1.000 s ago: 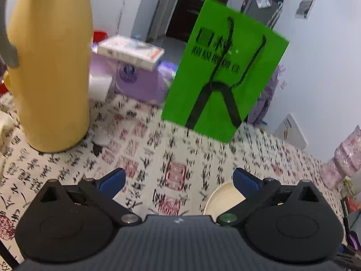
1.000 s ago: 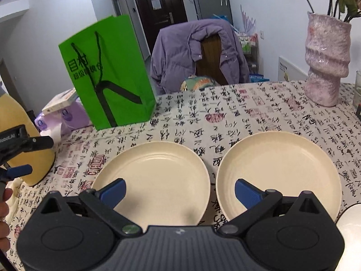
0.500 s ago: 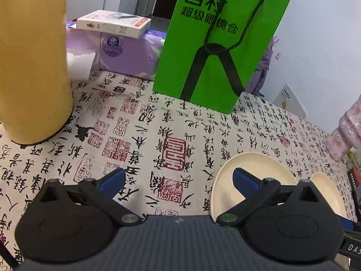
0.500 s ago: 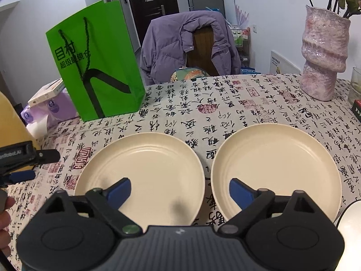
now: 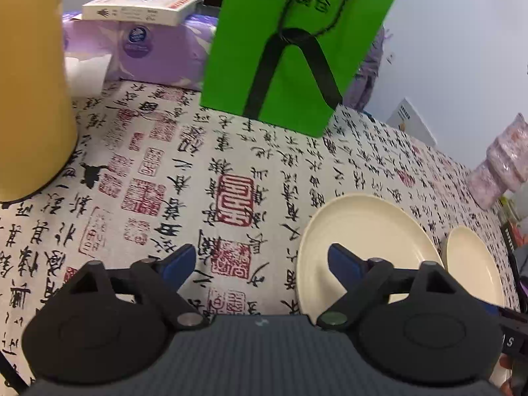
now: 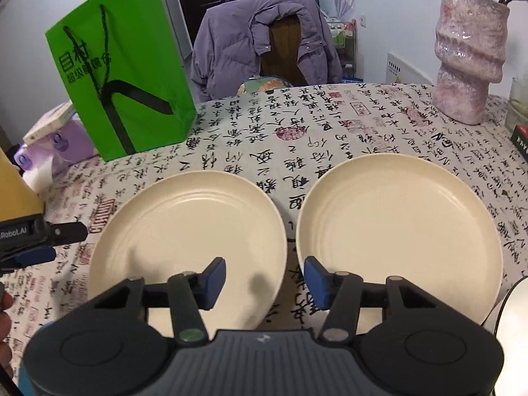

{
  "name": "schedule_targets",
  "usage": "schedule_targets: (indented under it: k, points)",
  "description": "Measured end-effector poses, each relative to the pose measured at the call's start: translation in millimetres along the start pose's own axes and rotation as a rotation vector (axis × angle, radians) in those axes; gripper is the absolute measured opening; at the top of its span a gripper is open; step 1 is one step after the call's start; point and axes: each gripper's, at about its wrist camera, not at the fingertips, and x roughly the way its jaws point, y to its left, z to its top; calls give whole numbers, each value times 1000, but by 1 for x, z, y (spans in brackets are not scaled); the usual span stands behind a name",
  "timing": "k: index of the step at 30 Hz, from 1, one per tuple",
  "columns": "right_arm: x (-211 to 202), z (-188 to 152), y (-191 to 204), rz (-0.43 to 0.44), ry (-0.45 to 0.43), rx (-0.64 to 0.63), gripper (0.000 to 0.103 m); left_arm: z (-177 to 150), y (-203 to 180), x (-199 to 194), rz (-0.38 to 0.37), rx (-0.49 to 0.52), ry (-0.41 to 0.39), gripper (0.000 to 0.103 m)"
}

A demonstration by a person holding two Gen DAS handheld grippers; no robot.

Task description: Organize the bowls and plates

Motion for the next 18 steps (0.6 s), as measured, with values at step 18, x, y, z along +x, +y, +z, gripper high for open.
schedule_targets:
  k: [18]
  points:
    - [22, 1, 6, -28, 82, 3, 28, -6, -7, 14, 0, 41, 53, 47]
